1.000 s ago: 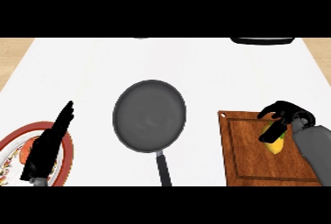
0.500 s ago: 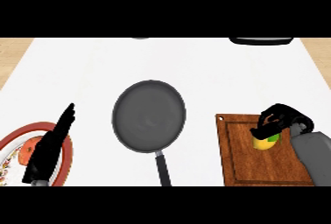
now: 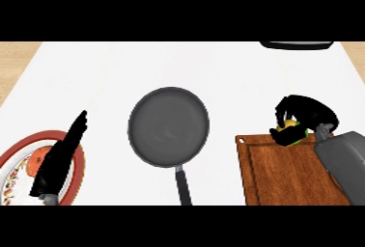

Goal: Pick the lemon from the cutting board and place it in the pan

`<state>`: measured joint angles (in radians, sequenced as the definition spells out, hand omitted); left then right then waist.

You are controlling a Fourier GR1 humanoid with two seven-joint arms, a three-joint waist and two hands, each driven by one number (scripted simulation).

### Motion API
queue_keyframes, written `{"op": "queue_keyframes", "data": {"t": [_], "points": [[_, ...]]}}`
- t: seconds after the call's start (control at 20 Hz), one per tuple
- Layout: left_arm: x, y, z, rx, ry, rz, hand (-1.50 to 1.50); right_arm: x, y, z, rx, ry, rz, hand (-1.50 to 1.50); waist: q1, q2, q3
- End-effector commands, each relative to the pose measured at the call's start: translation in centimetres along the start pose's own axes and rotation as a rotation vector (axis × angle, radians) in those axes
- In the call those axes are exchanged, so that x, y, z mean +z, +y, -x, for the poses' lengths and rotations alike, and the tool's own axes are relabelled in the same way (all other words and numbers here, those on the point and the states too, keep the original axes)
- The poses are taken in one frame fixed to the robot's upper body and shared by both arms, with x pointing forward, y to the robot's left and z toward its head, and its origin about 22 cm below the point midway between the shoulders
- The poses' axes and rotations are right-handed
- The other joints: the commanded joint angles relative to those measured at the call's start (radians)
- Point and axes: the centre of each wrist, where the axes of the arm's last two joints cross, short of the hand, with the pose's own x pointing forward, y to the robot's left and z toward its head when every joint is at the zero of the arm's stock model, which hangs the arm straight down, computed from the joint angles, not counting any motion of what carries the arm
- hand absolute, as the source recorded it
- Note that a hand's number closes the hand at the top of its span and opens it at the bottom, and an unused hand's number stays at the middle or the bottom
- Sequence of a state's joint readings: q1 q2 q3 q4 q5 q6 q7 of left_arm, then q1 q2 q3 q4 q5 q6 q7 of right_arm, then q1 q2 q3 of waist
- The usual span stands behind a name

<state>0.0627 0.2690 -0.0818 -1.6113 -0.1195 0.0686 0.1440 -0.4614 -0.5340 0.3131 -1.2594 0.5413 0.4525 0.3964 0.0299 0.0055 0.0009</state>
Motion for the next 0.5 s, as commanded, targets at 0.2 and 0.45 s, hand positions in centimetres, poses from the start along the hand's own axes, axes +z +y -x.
{"op": "queue_keyframes", "data": {"t": [0.2, 0.45], "points": [[-0.2, 0.7, 0.1, -0.008, 0.008, -0.01, 0.0, 2.2, -4.0, -4.0, 0.085, -0.414, 0.57, 1.5, -0.013, -0.005, 0.002], [-0.2, 0.6, -1.1, -0.006, -0.002, -0.01, 0.0, 1.4, -5.1, -6.5, 0.04, -0.588, 0.695, 1.5, -0.006, -0.002, 0.0]]}}
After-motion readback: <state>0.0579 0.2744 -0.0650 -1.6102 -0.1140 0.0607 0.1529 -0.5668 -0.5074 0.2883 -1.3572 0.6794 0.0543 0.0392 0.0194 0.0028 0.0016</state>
